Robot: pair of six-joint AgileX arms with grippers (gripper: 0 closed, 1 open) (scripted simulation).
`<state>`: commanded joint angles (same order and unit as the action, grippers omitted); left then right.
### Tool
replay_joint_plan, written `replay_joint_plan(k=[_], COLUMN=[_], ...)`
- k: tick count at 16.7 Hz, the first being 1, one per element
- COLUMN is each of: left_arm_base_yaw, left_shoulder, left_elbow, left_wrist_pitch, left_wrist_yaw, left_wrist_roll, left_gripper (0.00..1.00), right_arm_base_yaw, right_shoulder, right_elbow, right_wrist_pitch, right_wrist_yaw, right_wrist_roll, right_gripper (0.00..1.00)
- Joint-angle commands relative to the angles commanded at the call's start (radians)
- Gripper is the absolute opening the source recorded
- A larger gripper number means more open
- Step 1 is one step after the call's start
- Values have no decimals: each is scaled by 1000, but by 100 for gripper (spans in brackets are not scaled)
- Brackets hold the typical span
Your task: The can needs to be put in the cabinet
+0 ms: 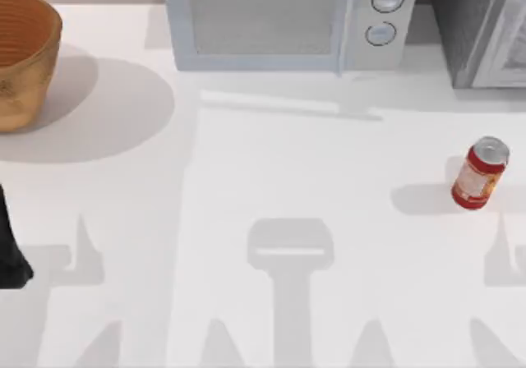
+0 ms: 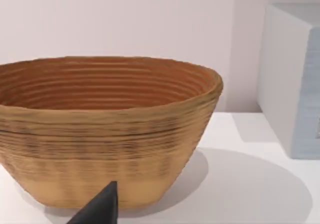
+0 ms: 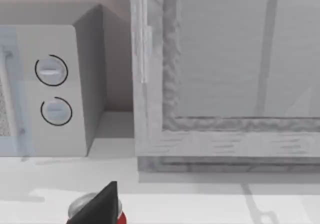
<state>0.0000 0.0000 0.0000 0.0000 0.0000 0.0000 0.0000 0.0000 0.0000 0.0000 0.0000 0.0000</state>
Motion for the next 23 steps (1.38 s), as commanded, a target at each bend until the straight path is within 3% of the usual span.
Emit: replay_joint_plan(k=[4, 9, 23], left_arm_base_yaw=[0, 0, 0], left_shoulder=[0, 0, 0], left_elbow=[0, 0, 0], left_wrist_pitch=[0, 0, 0], left_wrist_yaw=[0, 0, 0], left_wrist_roll=[0, 0, 0], left_gripper=[100, 100, 100], right_arm_base_yaw=[6, 60, 338], right_shoulder=[30, 290, 1740], right_elbow=[6, 37, 139], right_wrist_pitch=[30, 270, 1422], right_wrist_yaw=[10, 73, 349], right_wrist_roll=[1, 15, 88], right_gripper=[100, 100, 100])
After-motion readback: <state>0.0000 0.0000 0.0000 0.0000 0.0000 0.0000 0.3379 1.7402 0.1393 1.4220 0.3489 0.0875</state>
